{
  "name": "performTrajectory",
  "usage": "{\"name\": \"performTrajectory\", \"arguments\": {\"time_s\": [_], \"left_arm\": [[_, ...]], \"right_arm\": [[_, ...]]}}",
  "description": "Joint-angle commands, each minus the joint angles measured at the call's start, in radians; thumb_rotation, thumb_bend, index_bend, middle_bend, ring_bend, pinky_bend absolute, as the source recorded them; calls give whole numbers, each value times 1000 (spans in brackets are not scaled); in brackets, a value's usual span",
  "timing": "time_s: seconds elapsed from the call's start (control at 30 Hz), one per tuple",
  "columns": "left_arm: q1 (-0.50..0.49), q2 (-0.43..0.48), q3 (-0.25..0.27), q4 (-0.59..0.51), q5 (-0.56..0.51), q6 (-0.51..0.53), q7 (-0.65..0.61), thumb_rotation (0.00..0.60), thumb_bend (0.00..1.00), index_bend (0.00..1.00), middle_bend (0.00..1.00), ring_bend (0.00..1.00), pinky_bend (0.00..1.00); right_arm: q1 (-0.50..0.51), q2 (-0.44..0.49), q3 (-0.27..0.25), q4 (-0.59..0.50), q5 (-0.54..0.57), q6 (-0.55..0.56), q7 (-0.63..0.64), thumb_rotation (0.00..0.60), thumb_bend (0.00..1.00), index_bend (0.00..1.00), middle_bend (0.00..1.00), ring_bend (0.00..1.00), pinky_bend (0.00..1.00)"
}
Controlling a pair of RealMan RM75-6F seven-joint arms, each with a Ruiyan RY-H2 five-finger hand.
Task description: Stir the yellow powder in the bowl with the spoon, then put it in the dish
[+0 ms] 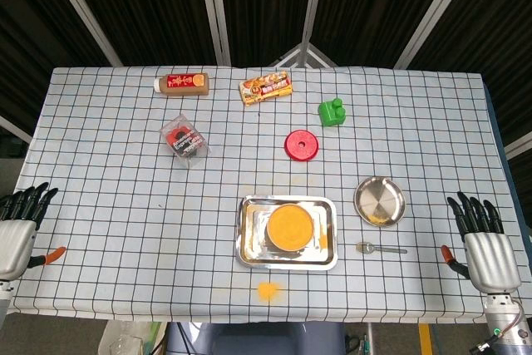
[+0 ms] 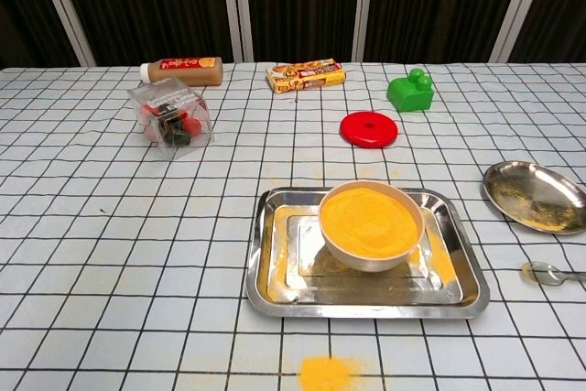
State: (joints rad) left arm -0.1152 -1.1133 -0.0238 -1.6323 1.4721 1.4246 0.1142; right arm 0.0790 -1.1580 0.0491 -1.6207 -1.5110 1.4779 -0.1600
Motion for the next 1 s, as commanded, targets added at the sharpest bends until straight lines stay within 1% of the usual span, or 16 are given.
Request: {"name": "performTrajectory", "arguments": {"time_s": [0.03,0.2,0.27,0.3,0.37,0.47,0.57,0.77,1.0], "left_arm": [[1,-1,-2,1,3,6,-9,600,0,0,0,0,0],[2,-1,-3,-1,4,10,-11,600,0,0,0,0,0],[2,-1,-3,1,7,12,-10,600,0,0,0,0,0],[2,-1,-3,1,7,12,-10,600,0,0,0,0,0],[1,-2,-3,2,5,11,-10,600,0,0,0,0,0],[0,-2,-4,3,1,6,-11,600,0,0,0,0,0],[-1,-2,-6,5,-5,2,-15,600,0,0,0,0,0],[-2,-4,-8,5,-1,6,-21,600,0,0,0,0,0],[-1,-5,-9,4,-1,10,-24,600,0,0,0,0,0]], "right_arm": [[0,-3,-6,-7,-1,-6,-15,600,365,0,0,0,0],[3,-16,-20,-33,8,-34,-35,600,365,0,0,0,0],[7,-23,-27,-49,21,-59,-48,600,365,34,0,0,0],[9,-27,-29,-57,31,-73,-54,600,365,69,0,0,0],[15,-36,-29,-70,52,-94,-66,600,365,214,0,0,0],[26,-56,-21,-75,82,-120,-98,600,365,378,41,0,0],[40,-85,-7,-56,104,-133,-140,600,365,459,96,0,0],[63,-162,17,2,163,-160,-200,600,364,510,125,0,0],[84,-232,34,61,238,-206,-240,600,365,511,125,0,0]]}}
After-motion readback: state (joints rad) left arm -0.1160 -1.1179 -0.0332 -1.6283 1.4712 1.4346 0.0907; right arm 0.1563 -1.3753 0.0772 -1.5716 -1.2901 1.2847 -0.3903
